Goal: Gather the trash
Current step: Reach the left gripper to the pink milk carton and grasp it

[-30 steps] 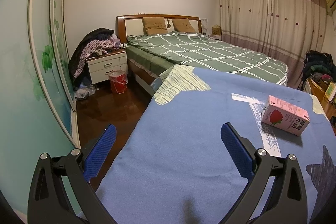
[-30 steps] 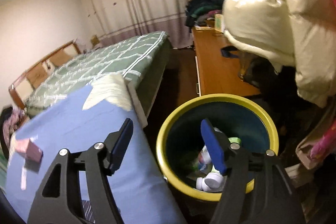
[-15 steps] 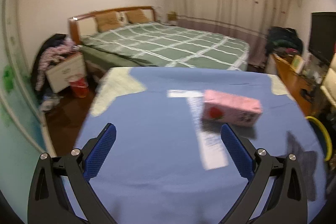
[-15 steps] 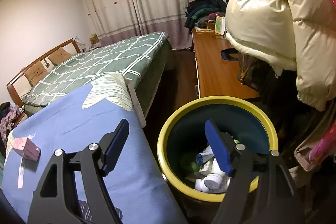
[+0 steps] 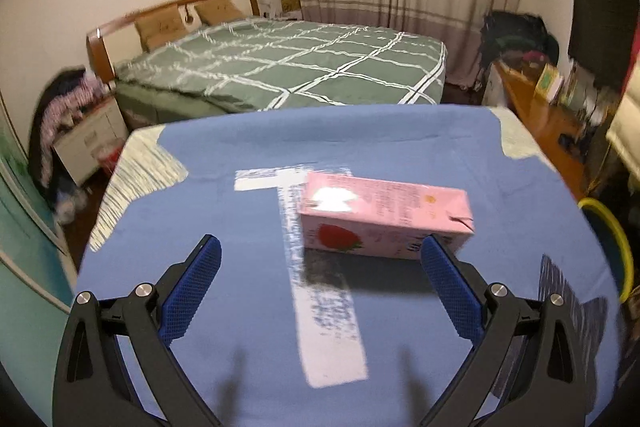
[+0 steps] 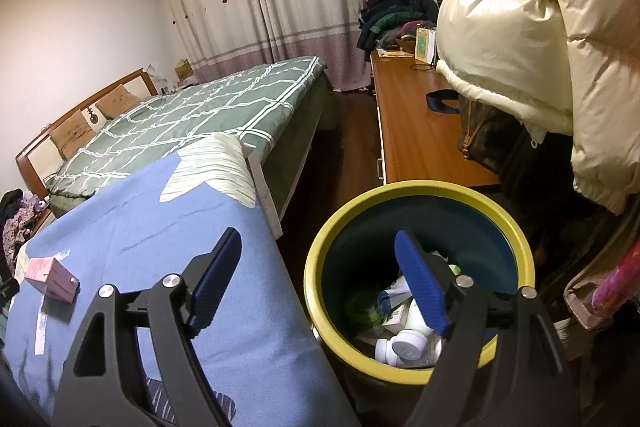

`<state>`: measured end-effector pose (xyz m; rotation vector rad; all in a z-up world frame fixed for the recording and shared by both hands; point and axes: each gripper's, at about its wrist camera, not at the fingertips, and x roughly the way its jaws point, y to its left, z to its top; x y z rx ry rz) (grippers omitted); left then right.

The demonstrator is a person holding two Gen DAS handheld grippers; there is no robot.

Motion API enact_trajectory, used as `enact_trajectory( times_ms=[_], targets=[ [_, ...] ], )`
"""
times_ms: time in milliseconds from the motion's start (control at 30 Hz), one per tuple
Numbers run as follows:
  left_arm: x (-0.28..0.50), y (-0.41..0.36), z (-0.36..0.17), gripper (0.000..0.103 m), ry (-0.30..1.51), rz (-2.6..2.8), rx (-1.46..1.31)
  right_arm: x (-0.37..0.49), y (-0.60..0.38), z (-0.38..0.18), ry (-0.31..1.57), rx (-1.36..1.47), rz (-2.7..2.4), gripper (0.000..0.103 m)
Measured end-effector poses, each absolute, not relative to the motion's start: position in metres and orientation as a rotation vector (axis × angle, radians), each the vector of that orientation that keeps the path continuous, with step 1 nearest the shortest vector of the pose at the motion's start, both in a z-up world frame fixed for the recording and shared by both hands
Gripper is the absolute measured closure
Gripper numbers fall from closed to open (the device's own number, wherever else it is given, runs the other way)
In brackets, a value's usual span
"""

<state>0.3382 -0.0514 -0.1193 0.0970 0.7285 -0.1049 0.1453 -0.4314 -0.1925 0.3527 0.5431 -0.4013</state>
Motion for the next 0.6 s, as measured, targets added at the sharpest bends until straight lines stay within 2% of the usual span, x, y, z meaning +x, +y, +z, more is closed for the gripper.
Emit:
enact_trajectory(
  times_ms=[167, 367, 600],
  targets=[
    [0.332, -0.093, -0.112, 0.005, 0.708, -0.044, 0.160, 0.146, -0.432, -0.193, 0.542, 0.355, -0.397, 0.027],
    [0.346, -0.131, -0.125, 0.005, 0.772, -0.021, 0.195, 0.145, -0.432, -0.193, 0.536, 0.361, -0.394, 0.025],
    [0.356, -0.095, -0.137, 0.005, 0.851, 0.038, 0.117, 0.145, -0.430, -0.193, 0.533, 0.364, -0.379, 0.024]
  ],
)
